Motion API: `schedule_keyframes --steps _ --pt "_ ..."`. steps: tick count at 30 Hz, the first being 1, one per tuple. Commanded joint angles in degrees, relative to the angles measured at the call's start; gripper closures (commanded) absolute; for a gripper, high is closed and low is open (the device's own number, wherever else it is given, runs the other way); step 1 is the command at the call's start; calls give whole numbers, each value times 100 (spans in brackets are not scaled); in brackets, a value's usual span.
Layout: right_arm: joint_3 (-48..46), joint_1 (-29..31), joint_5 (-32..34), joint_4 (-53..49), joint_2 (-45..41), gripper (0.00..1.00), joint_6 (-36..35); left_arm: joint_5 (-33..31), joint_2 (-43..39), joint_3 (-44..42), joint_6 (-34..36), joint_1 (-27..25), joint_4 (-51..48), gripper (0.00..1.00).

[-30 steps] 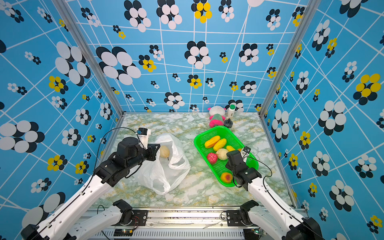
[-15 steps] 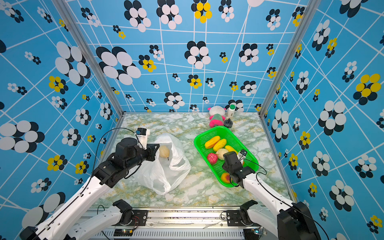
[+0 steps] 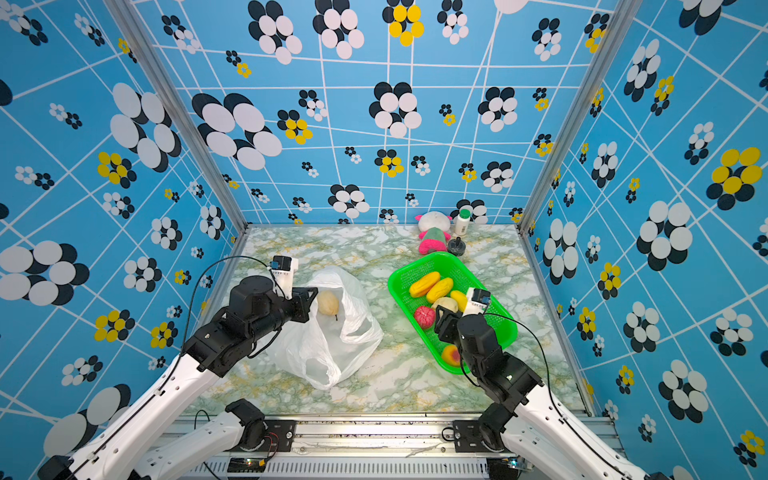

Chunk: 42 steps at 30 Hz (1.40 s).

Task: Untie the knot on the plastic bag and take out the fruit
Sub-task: 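Move the right gripper back toward the bag held by the left gripper, then reach the right gripper down into the bag toward the pale pear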

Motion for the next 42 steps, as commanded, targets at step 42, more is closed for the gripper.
schedule_keyframes --steps 42 --pt "2367 3127 810 4158 6927 46 -1561 74 -137 91 88 20 -41 100"
